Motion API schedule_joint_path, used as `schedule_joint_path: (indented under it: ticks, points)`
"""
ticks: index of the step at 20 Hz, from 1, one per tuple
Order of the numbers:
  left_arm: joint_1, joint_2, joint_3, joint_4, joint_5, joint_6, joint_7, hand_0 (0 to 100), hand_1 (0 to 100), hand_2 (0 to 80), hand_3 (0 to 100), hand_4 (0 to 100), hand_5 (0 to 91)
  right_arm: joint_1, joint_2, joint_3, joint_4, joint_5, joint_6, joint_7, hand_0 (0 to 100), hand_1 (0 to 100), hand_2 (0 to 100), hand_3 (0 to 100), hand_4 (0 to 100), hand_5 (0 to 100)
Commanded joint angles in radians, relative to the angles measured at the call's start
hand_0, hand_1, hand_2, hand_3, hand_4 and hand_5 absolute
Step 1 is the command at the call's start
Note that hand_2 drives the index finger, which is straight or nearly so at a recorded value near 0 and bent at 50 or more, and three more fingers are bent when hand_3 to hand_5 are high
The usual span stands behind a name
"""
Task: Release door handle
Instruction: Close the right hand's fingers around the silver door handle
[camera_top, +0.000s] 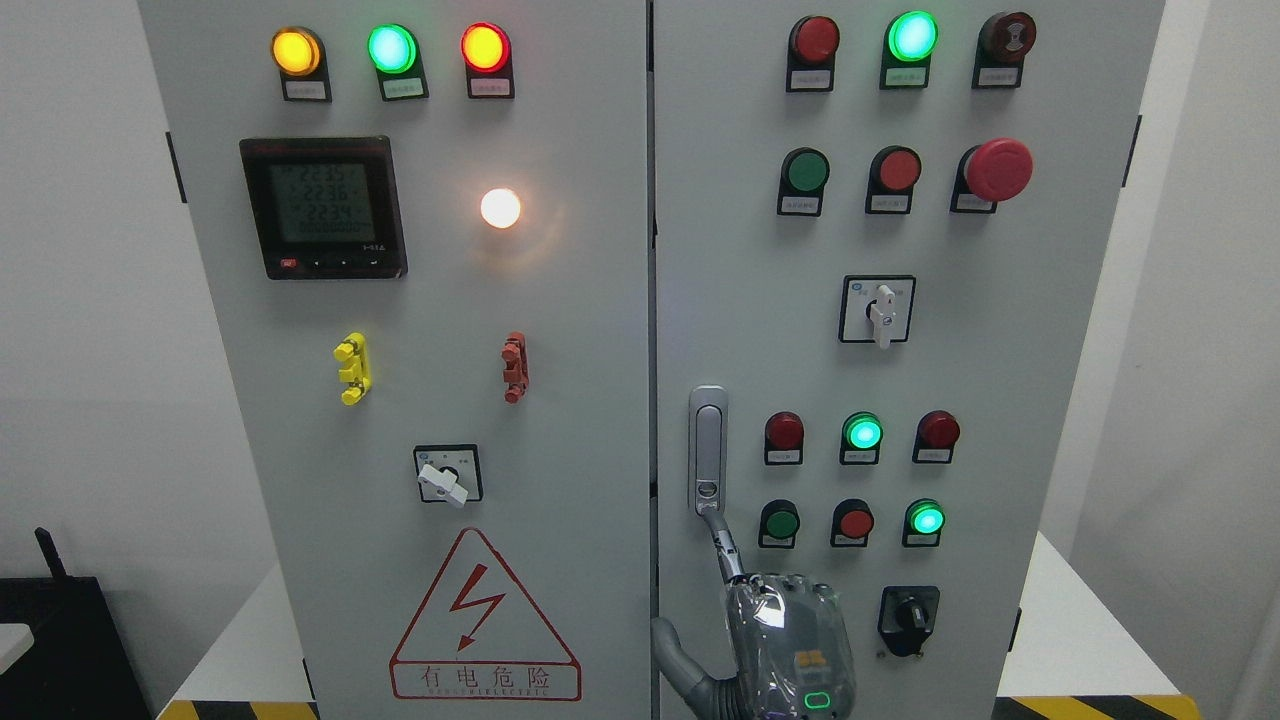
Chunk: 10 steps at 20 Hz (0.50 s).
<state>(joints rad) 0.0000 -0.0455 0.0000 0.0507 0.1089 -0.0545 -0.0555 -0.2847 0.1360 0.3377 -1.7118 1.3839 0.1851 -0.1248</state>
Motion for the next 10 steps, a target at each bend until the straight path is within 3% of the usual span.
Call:
schedule_joint_path:
  ticks: [1, 10]
  points:
    - [-0.025, 0.0, 0.017, 0.0, 0.0, 0.001, 0.0, 12, 39, 0.0, 0, 0, 0.0, -0.001, 0.001, -0.002, 0.003, 0.0, -0.001, 0.004, 31, 28, 0, 100, 100, 100]
    - [-0.026, 0.0, 0.017, 0.0, 0.0, 0.001, 0.0, 12, 39, 0.0, 0, 0, 0.0, -0.007, -0.001, 0.0, 0.006, 0.0, -0.001, 0.007, 31, 28, 0, 100, 100, 100]
